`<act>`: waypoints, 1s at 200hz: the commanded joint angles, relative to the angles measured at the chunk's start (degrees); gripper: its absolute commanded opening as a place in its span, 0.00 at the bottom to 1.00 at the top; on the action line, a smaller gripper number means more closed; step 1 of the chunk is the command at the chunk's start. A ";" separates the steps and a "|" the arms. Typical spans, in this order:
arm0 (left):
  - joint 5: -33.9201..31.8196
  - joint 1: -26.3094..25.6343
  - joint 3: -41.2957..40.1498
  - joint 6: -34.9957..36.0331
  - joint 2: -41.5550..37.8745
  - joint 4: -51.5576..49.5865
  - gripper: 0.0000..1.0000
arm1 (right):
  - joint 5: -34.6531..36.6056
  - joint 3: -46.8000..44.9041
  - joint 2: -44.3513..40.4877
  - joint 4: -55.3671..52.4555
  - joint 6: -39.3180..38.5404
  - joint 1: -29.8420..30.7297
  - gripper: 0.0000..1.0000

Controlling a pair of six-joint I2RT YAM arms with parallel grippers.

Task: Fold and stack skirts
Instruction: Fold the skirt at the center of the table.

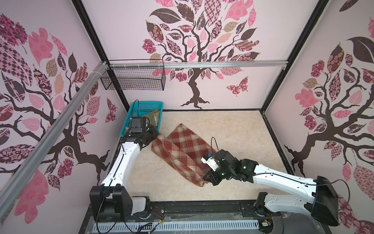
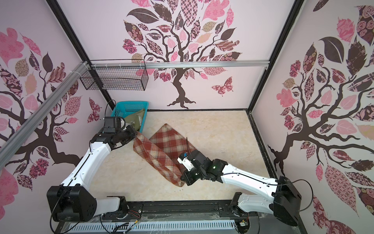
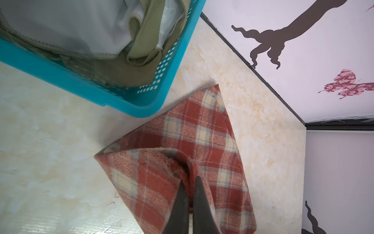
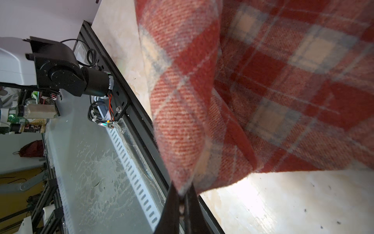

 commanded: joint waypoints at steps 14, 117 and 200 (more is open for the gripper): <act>-0.16 -0.35 5.44 -0.36 3.89 3.28 0.00 | -2.67 2.55 0.16 -1.78 -1.75 -3.99 0.00; -0.44 -4.68 17.15 0.17 19.77 3.68 0.00 | -9.24 3.54 5.76 -1.30 -3.89 -14.85 0.00; -0.17 -6.16 24.94 -0.27 29.90 3.68 0.00 | -11.15 3.37 8.92 -0.80 -4.51 -19.98 0.00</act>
